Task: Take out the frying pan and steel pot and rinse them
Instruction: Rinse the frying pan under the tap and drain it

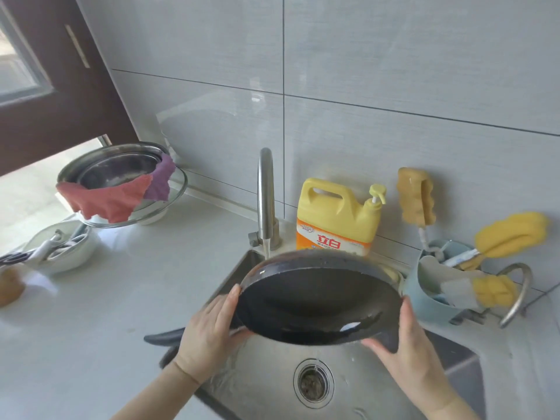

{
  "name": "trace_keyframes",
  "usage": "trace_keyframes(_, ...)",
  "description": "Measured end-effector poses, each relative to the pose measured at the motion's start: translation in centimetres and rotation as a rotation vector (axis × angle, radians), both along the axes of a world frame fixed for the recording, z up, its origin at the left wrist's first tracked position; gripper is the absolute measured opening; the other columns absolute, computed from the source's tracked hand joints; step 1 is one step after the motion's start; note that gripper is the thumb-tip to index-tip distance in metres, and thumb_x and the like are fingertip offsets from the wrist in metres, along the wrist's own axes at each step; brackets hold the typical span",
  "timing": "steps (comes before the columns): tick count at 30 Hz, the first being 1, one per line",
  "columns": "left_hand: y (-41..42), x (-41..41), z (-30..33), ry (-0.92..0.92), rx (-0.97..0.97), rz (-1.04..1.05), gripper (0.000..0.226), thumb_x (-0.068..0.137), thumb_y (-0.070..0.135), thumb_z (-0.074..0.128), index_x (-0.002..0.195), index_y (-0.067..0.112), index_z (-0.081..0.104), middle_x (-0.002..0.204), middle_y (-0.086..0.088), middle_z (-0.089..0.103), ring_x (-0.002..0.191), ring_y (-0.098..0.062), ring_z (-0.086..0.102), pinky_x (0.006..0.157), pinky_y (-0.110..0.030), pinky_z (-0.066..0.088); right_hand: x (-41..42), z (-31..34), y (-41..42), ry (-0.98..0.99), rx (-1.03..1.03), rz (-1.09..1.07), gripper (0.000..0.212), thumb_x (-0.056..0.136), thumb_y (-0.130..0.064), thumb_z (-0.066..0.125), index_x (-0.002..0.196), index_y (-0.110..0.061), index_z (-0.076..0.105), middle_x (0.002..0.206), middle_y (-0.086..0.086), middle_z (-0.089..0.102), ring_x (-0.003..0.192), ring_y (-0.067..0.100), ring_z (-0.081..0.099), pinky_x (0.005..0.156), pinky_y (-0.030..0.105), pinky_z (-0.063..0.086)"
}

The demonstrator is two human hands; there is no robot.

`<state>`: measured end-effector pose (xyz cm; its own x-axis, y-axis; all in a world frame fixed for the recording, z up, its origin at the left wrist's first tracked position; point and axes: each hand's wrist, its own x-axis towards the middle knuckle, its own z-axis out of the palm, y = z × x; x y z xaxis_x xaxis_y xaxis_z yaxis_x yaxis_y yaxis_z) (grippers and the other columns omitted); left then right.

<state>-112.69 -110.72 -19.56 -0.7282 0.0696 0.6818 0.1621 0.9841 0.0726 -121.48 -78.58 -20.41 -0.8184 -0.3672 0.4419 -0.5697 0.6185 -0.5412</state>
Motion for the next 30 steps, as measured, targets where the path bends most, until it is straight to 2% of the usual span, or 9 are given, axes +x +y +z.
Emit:
trace_keyframes(4, -1.3, 2.2, -3.0, -0.224, 0.119, 0.117, 0.081, 0.089, 0.071, 0.034, 0.127, 0.000, 0.040, 0.086, -0.014, 0.072, 0.066, -0.022, 0.069, 0.056, -0.028, 0.051, 0.2, -2.7, -2.1, 0.022, 0.106, 0.041, 0.111, 0.076, -0.060, 0.066, 0.154, -0.019, 0.000, 0.141, 0.006, 0.047, 0.110, 0.028, 0.061, 0.106, 0.011, 0.018)
trace_keyframes(6, -2.0, 2.7, -3.8, -0.282, 0.159, 0.168, 0.085, 0.086, 0.075, 0.031, 0.129, 0.002, 0.039, 0.088, -0.012, 0.073, 0.075, -0.017, 0.065, 0.056, -0.027, 0.050, 0.0, -3.3, -3.3, -0.100, 0.203, 0.053, 0.144, 0.045, -0.052, 0.089, 0.152, -0.017, 0.000, 0.128, 0.010, 0.060, 0.100, 0.025, 0.069, 0.096, 0.011, 0.022)
trace_keyframes(8, -2.4, 2.8, -3.7, -0.324, 0.189, 0.215, 0.087, 0.086, 0.077, 0.028, 0.128, 0.002, 0.041, 0.092, -0.011, 0.074, 0.083, -0.014, 0.060, 0.056, -0.026, 0.050, -0.5, -4.0, -4.1, -0.132, 0.281, 0.070, 0.157, 0.031, -0.046, 0.095, 0.153, -0.016, 0.001, 0.123, 0.013, 0.064, 0.105, 0.018, 0.065, 0.090, 0.011, 0.028)
trace_keyframes(10, -2.9, 2.8, -3.4, -0.353, 0.202, 0.260, 0.087, 0.086, 0.077, 0.026, 0.127, 0.002, 0.042, 0.095, -0.011, 0.074, 0.080, -0.018, 0.069, 0.055, -0.025, 0.051, -1.4, -4.4, -4.9, -0.120, 0.304, 0.118, 0.151, 0.035, -0.048, 0.095, 0.154, -0.015, 0.008, 0.135, 0.005, 0.050, 0.114, 0.011, 0.049, 0.090, 0.012, 0.029)
trace_keyframes(13, -3.8, 2.9, -3.1, -0.367, 0.226, 0.279, 0.088, 0.084, 0.078, 0.026, 0.139, 0.009, 0.031, 0.089, -0.011, 0.074, 0.065, -0.023, 0.072, 0.050, -0.026, 0.051, -2.6, -4.7, -6.2, -0.087, 0.293, 0.159, 0.140, 0.044, -0.047, 0.093, 0.153, -0.014, 0.012, 0.142, 0.001, 0.034, 0.121, 0.010, 0.040, 0.096, 0.017, 0.028)
trace_keyframes(16, -4.7, 3.3, -2.9, -0.382, 0.235, 0.295, 0.088, 0.082, 0.081, 0.024, 0.146, 0.020, 0.021, 0.087, -0.011, 0.074, 0.062, -0.025, 0.071, 0.047, -0.028, 0.052, -3.3, -4.9, -7.4, -0.057, 0.277, 0.217, 0.141, 0.050, -0.044, 0.092, 0.154, -0.016, 0.002, 0.147, 0.002, 0.032, 0.127, 0.011, 0.038, 0.101, 0.020, 0.029)
trace_keyframes(21, -5.8, 4.0, -3.5, -0.380, 0.233, 0.292, 0.097, 0.079, 0.084, 0.028, 0.153, 0.025, 0.009, 0.099, -0.014, 0.073, 0.070, -0.028, 0.073, 0.048, -0.033, 0.055, -3.7, -4.7, -9.0, -0.007, 0.264, 0.286, 0.140, 0.051, -0.041, 0.093, 0.154, -0.012, 0.003, 0.150, 0.001, 0.027, 0.131, 0.010, 0.036, 0.103, 0.021, 0.029)
trace_keyframes(24, -5.8, 3.9, -3.4, -0.385, 0.243, 0.297, 0.094, 0.079, 0.083, 0.029, 0.150, 0.022, 0.017, 0.102, -0.016, 0.073, 0.072, -0.029, 0.073, 0.048, -0.033, 0.055, -3.9, -5.1, -9.1, -0.013, 0.242, 0.304, 0.139, 0.053, -0.038, 0.093, 0.154, -0.013, 0.002, 0.154, 0.000, 0.021, 0.135, 0.006, 0.031, 0.106, 0.019, 0.026)
trace_keyframes(30, -5.2, 2.5, -3.5, -0.465, 0.256, 0.272, 0.092, 0.081, 0.082, 0.030, 0.146, 0.018, 0.020, 0.088, -0.008, 0.072, 0.064, -0.023, 0.070, 0.045, -0.027, 0.051, -4.4, -5.7, -7.4, -0.012, 0.224, 0.258, 0.138, 0.053, -0.035, 0.094, 0.154, -0.012, 0.002, 0.152, 0.006, 0.026, 0.133, 0.013, 0.036, 0.103, 0.023, 0.031)
